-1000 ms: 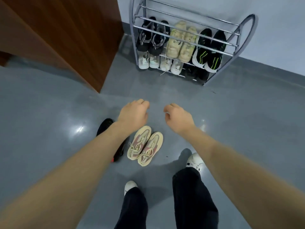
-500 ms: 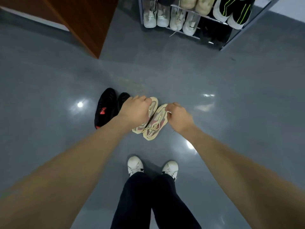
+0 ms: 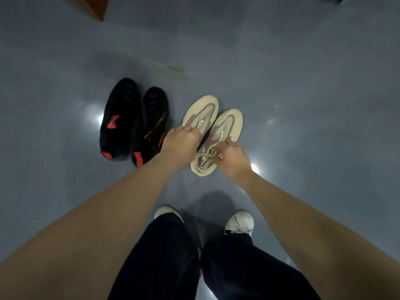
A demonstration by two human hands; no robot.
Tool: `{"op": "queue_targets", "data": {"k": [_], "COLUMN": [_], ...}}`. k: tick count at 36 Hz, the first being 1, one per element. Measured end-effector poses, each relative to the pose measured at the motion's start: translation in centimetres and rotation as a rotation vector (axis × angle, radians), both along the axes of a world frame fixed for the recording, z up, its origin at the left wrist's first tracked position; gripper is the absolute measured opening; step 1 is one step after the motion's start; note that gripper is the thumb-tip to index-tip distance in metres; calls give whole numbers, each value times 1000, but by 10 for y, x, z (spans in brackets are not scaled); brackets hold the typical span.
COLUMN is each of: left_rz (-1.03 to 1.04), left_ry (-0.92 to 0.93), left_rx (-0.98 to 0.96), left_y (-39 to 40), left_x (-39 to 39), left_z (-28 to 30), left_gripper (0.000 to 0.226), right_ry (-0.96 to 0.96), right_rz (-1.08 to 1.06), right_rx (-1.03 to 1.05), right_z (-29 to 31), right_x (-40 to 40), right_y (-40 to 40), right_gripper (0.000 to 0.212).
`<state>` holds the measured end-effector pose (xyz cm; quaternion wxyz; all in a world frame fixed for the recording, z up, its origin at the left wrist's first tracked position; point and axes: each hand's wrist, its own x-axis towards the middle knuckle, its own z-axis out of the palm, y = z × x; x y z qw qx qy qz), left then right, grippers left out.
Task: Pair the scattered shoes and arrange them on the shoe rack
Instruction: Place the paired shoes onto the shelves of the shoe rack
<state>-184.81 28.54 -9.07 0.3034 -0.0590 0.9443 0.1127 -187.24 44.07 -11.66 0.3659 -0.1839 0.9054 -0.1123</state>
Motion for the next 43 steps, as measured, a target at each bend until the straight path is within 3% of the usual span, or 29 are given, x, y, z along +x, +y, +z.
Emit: {"op": "queue_targets", "data": {"k": [6,10,14,23,28,31,36,40,43], "left_rz": [-25,-53,-105,-91,-86,-102,-59,-52,-140], "left_ry": [-105,-93,17,-94,4,53,73,54,21], "left_rx": [-22,-70,-96,-138,-106,-62,52,158,116], "left_y": [2,4,3,8,6,5,11,18,19], "left_x": [12,20,21,19,8,4,2,-2,-7], "left_z": [-73,-93,-93,-35,13,39,87,132,165], "left_gripper": [39,43,29,38,34,27,29,44,58], "right_ry": [39,73,47,173,105,203,323,449,489], "right_rz": [181,213,184,165,225,353,370,332,318], "right_rx": [88,156,52,-106,12,86,89,70,43], "right_z": [-66,-83,-84,-14,39,58,94,129,155], "right_x": [17,24,28,25,10,8,3,-4,-13], "right_y": [-12,-15,-17,-1,5,8,15,17,22], "right_gripper": [49,45,36,21,32,40,31,27,31]}}
